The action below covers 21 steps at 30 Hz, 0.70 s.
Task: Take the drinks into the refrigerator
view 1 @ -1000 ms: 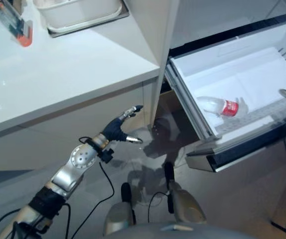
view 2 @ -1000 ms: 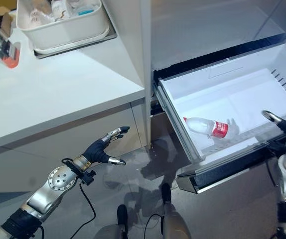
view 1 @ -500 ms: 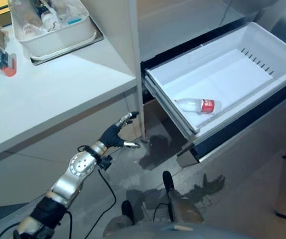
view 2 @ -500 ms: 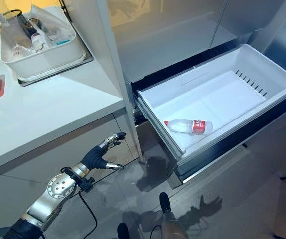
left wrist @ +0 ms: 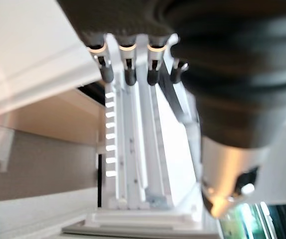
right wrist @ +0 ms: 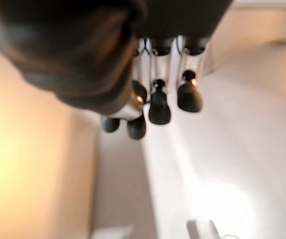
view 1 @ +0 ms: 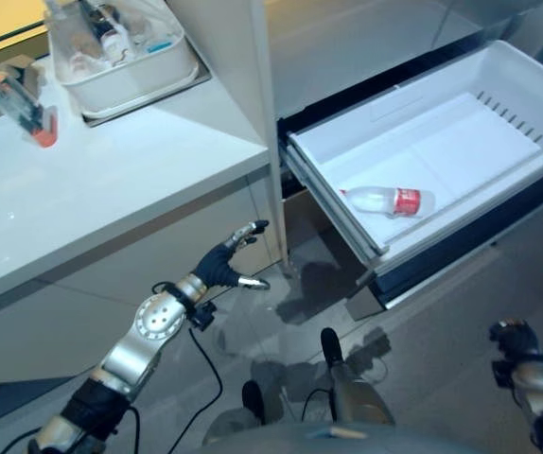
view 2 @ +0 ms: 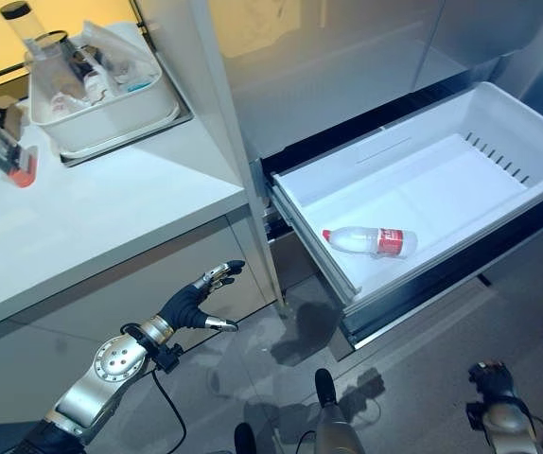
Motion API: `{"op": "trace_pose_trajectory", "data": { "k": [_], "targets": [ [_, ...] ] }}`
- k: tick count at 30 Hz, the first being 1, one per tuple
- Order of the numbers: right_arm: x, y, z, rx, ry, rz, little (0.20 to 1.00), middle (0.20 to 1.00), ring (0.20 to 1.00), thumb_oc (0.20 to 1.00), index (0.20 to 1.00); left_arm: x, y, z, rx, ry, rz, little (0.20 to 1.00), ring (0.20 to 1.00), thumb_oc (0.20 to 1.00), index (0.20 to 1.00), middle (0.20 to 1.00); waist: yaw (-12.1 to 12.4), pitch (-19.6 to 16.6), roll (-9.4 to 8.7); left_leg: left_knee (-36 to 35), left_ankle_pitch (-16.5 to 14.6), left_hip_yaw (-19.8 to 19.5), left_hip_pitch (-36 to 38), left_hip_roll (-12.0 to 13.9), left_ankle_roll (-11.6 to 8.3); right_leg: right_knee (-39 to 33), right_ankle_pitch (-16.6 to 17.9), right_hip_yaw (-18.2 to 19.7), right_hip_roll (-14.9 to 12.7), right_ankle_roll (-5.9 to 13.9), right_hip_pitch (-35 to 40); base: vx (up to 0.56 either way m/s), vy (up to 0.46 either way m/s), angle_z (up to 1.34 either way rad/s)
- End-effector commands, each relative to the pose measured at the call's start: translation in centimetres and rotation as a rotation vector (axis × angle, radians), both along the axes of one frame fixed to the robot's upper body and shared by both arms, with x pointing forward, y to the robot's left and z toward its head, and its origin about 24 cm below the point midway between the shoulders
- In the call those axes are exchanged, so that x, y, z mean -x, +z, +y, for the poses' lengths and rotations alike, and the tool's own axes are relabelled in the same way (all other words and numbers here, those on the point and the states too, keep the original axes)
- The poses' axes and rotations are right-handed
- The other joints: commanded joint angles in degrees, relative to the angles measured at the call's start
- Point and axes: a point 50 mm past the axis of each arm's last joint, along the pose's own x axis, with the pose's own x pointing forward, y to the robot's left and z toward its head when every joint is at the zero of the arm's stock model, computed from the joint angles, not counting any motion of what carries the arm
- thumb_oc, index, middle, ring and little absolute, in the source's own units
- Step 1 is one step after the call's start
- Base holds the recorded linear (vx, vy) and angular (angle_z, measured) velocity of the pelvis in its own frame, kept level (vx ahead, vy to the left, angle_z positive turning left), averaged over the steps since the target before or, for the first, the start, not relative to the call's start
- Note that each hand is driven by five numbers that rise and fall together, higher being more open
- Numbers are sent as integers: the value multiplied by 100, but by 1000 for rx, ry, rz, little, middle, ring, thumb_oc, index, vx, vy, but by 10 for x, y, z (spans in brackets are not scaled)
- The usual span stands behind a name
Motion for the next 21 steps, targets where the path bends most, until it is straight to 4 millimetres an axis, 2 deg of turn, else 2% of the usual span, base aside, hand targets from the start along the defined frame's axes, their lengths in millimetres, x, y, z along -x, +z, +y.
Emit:
{"op": "trace_pose_trajectory", "data": {
  "k": [1, 2, 3, 4, 5, 6, 7, 8, 9, 10, 11, 12, 13, 14, 15, 16, 17, 21],
  "targets": [
    [-64, 55, 23, 86, 159, -209, 200, 200, 200, 200, 200, -6, 20, -2, 42, -6, -93, 1000, 1000, 1000, 1000, 1000, 237, 142, -191, 234, 61, -387, -589, -334, 435, 362, -633, -186, -39, 318, 265, -21, -22, 27],
    [-71, 61, 30, 92, 181, -237, 200, 200, 200, 200, 200, -6, 21, -2, 48, 2, -99, 1000, 1000, 1000, 1000, 1000, 272, 153, -190, 227, 77, -417, -614, -343, 436, 359, -624, -221, -48, 315, 257, -16, -20, 24],
    [-93, 84, 49, 121, 261, -318, 200, 200, 200, 200, 200, -6, 19, -3, 60, 20, -97, 1000, 1000, 1000, 1000, 1000, 398, 188, -198, 225, 117, -479, -670, -352, 436, 346, -610, -306, -57, 311, 250, -16, -21, 19],
    [-94, 84, 50, 121, 262, -319, 200, 200, 200, 200, 200, -6, 19, -3, 60, 22, -98, 1000, 1000, 1000, 1000, 1000, 386, 193, -198, 226, 118, -483, -673, -353, 436, 345, -609, -310, -58, 311, 249, -9, -20, 14],
    [-104, 96, 59, 143, 306, -352, 200, 200, 200, 200, 200, -6, 19, -3, 64, 32, -102, 1000, 1000, 1000, 1000, 1000, 444, 211, -203, 215, 146, -510, -700, -354, 431, 342, -605, -350, -60, 310, 244, -10, -22, 16],
    [-124, 124, 83, 179, 391, -449, 200, 200, 200, 200, 200, -6, 18, -4, 77, 48, -104, 1000, 1000, 1000, 1000, 1000, 585, 245, -224, 209, 188, -569, -773, -355, 426, 336, -589, -420, -74, 305, 213, -10, -23, 13],
    [-124, 124, 84, 180, 392, -450, 200, 200, 200, 200, 200, -7, 19, -4, 78, 50, -105, 1000, 1000, 1000, 1000, 1000, 570, 250, -223, 210, 190, -573, -778, -356, 426, 336, -589, -425, -75, 305, 210, -33, -29, 15],
    [-141, 161, 104, 255, 481, -547, 200, 200, 200, 200, 200, -7, 18, -4, 84, 67, -107, 1000, 1000, 1000, 1000, 1000, 729, 296, -251, 199, 247, -638, -857, -358, 419, 333, -574, -486, -77, 297, 167, -34, -22, 12],
    [-148, 182, 110, 299, 509, -594, 200, 200, 200, 200, 200, -8, 18, -4, 83, 72, -111, 1000, 1000, 1000, 1000, 1000, 781, 315, -272, 195, 271, -682, -902, -363, 414, 329, -565, -518, -79, 292, 148, -34, -22, 17],
    [-149, 183, 110, 301, 511, -596, 200, 200, 200, 200, 200, -9, 19, -4, 86, 75, -114, 1000, 1000, 1000, 1000, 1000, 759, 327, -262, 197, 273, -689, -912, -364, 414, 330, -565, -525, -80, 292, 142, -16, -22, 23],
    [-158, 216, 121, 367, 555, -670, 200, 200, 200, 200, 200, -8, 19, -4, 79, 73, -118, 1000, 1000, 1000, 1000, 1000, 875, 355, -292, 181, 318, -735, -971, -364, 403, 321, -546, -583, -88, 287, 117, -12, -13, 19],
    [-161, 236, 132, 405, 596, -711, 200, 200, 200, 200, 200, -7, 17, -3, 77, 77, -111, 1000, 1000, 1000, 1000, 1000, 942, 368, -308, 167, 348, -765, -995, -361, 395, 318, -539, -614, -83, 284, 106, -12, -13, 14],
    [-162, 237, 133, 407, 599, -713, 200, 200, 200, 200, 200, -8, 18, -3, 80, 80, -114, 1000, 1000, 1000, 1000, 1000, 918, 383, -298, 164, 351, -771, -997, -361, 394, 319, -540, -620, -83, 283, 104, -29, -14, 7],
    [-167, 265, 160, 493, 690, -771, 200, 200, 200, 200, 200, -8, 18, -2, 69, 79, -114, 1000, 1000, 1000, 1000, 1000, 1050, 436, -328, 143, 406, -838, -1062, -366, 384, 325, -534, -661, -83, 275, 72, -23, -12, 15],
    [-168, 267, 162, 496, 694, -774, 200, 200, 200, 200, 200, -8, 18, -2, 72, 83, -118, 1000, 1000, 1000, 1000, 1000, 1020, 453, -318, 143, 409, -843, -1066, -367, 384, 329, -536, -665, -84, 274, 68, -53, -23, 18],
    [-170, 286, 178, 576, 743, -797, 200, 200, 200, 200, 200, -9, 19, -3, 70, 78, -119, 1000, 1000, 1000, 1000, 1000, 1100, 507, -342, 120, 446, -889, -1113, -373, 380, 332, -516, -709, -80, 263, 28, -51, -13, 18],
    [-171, 295, 188, 627, 767, -805, 200, 200, 200, 200, 200, -9, 20, -4, 68, 73, -125, 1000, 1000, 1000, 1000, 1000, 1129, 537, -341, 114, 466, -918, -1151, -368, 374, 320, -505, -733, -82, 259, 5, -57, -18, 9],
    [-179, 308, 214, 711, 802, -800, 200, 200, 200, 200, 200, -11, 21, -8, 73, 72, -133, 1000, 1000, 1000, 1000, 1000, 1204, 650, -354, 103, 533, -964, -1259, -359, 349, 253, -434, -765, -54, 245, -43, -43, -12, 21]
  ]
}}
